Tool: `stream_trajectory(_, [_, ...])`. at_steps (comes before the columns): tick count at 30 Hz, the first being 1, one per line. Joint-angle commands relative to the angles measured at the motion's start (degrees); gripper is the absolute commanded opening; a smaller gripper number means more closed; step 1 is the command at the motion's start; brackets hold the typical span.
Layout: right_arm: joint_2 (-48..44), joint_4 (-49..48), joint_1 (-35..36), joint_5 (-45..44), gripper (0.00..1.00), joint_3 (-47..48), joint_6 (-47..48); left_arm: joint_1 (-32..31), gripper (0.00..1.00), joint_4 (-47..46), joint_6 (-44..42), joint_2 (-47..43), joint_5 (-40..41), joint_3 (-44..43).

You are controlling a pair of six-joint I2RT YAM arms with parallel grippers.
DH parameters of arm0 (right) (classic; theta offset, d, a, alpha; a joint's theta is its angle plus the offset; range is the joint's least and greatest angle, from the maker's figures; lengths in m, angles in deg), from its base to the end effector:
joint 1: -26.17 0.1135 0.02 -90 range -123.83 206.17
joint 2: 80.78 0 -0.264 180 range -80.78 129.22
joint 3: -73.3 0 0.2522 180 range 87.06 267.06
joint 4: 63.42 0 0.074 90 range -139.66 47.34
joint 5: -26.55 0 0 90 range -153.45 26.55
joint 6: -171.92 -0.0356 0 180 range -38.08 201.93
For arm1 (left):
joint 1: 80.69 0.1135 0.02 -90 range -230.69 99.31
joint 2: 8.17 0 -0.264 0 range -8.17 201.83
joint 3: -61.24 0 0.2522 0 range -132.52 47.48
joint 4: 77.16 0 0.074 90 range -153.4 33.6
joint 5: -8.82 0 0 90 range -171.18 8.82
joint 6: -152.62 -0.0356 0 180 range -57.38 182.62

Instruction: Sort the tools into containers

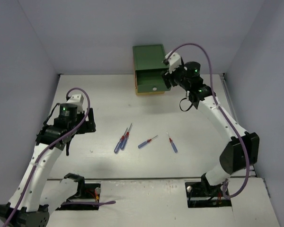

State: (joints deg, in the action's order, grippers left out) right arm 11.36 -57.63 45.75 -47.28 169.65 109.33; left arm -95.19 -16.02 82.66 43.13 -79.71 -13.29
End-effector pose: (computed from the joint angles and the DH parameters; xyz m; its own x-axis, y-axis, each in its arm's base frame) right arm 0.3637 0.1399 0.3928 0.2459 -0.3818 -0.8909 -0.5305 0.7162 -0.4534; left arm 0.1679 -0.0425 0.3517 -0.6379 -0.1889 -0.7466 0.0129 0.9667 -0.2556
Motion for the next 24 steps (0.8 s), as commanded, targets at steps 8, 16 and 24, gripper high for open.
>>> stream_trajectory(8, [-27.32,1.06,4.62,-17.08,0.63,-36.76,-33.52,0.0,0.75,-1.17,-1.9,4.0,-1.48,-7.13])
stream_trajectory(16, [-31.18,9.97,12.72,-22.21,0.63,-47.45,-50.96,0.0,0.75,-1.25,-3.1,6.85,-1.48,-9.72])
stream_trajectory(24, [-25.34,10.81,14.23,-24.9,0.62,-50.47,-55.83,0.0,0.75,-1.32,-2.7,7.23,-3.21,-9.16])
